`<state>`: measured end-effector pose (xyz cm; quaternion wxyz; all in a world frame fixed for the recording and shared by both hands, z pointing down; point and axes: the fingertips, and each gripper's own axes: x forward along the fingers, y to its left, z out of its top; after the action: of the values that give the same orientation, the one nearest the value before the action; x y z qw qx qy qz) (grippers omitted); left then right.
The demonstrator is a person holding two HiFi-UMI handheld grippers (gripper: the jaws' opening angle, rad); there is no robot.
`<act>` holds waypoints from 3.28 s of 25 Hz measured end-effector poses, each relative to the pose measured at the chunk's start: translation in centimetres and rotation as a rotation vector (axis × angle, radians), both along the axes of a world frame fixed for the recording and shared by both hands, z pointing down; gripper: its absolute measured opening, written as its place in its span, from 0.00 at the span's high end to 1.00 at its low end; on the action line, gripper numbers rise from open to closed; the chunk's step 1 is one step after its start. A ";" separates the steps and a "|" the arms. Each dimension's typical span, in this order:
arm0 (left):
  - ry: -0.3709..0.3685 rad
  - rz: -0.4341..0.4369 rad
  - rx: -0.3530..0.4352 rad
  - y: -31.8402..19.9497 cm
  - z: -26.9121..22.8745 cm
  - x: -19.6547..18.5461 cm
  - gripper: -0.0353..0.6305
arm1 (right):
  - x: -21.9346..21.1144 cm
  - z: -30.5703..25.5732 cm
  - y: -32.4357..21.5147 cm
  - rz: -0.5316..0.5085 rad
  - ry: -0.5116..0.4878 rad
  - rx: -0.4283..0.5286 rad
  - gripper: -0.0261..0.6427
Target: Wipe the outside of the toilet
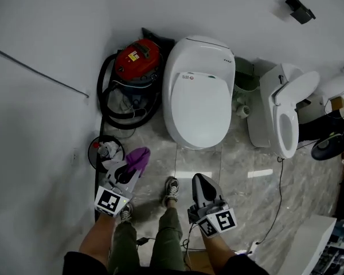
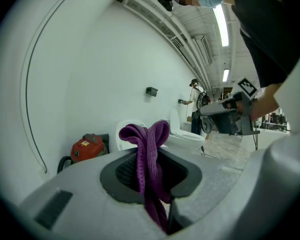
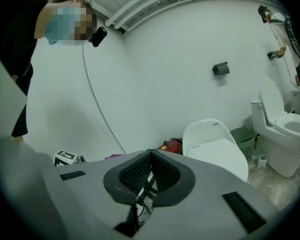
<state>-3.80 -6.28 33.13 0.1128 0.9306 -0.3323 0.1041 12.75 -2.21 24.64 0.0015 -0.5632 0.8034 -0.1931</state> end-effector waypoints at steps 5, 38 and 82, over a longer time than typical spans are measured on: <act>-0.002 0.035 -0.007 -1.8 7.8 1.7 0.85 | 0.1 7.3 -1.9 -0.004 0.045 -0.009 0.96; 0.142 0.188 0.271 -11.9 34.4 14.2 0.84 | -0.4 33.6 -9.7 -0.273 0.128 0.186 0.96; 0.186 0.000 0.281 -25.9 38.0 12.4 0.85 | -2.0 34.8 -6.1 -0.343 0.078 0.133 0.96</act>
<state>8.61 -32.23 71.12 0.0117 0.9429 -0.3316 -0.0302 10.74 -8.32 59.43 -0.0253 -0.4238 0.8981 -0.1152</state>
